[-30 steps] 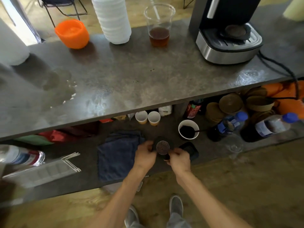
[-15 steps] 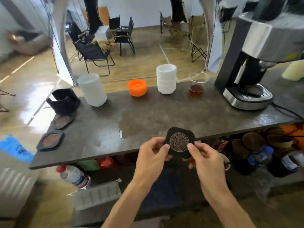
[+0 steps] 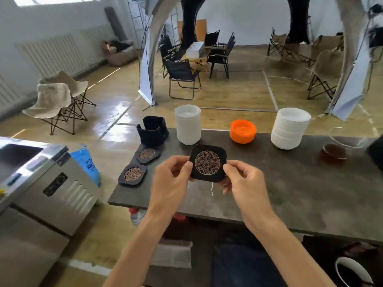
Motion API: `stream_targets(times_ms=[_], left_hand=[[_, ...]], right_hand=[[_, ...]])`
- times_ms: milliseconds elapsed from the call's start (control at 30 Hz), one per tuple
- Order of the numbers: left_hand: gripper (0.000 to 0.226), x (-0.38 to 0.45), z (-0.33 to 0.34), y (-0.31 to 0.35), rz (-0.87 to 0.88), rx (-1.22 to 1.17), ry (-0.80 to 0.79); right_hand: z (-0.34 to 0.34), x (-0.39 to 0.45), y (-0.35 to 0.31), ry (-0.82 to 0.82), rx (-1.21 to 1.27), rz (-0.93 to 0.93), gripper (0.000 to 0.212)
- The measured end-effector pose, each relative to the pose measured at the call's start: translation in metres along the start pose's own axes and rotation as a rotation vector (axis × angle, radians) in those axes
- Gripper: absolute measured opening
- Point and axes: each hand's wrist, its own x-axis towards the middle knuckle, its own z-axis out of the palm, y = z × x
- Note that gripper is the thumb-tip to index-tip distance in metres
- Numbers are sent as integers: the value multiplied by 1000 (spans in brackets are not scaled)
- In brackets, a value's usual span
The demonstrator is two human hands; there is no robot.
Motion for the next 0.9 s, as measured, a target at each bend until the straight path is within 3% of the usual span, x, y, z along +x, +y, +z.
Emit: stream_targets(times_ms=[233, 567, 700, 900], left_hand=[[14, 58, -57, -27, 32, 75, 140], [6, 178, -121, -54, 2, 130, 192], [19, 232, -127, -57, 4, 200, 115], [39, 269, -126, -79, -150, 217, -1]], right_hand=[[86, 41, -2, -8, -8, -48, 9], [204, 112, -2, 212, -172, -174, 13], [240, 143, -16, 148, -331, -198, 21], [265, 183, -1, 10, -585, -97, 37]])
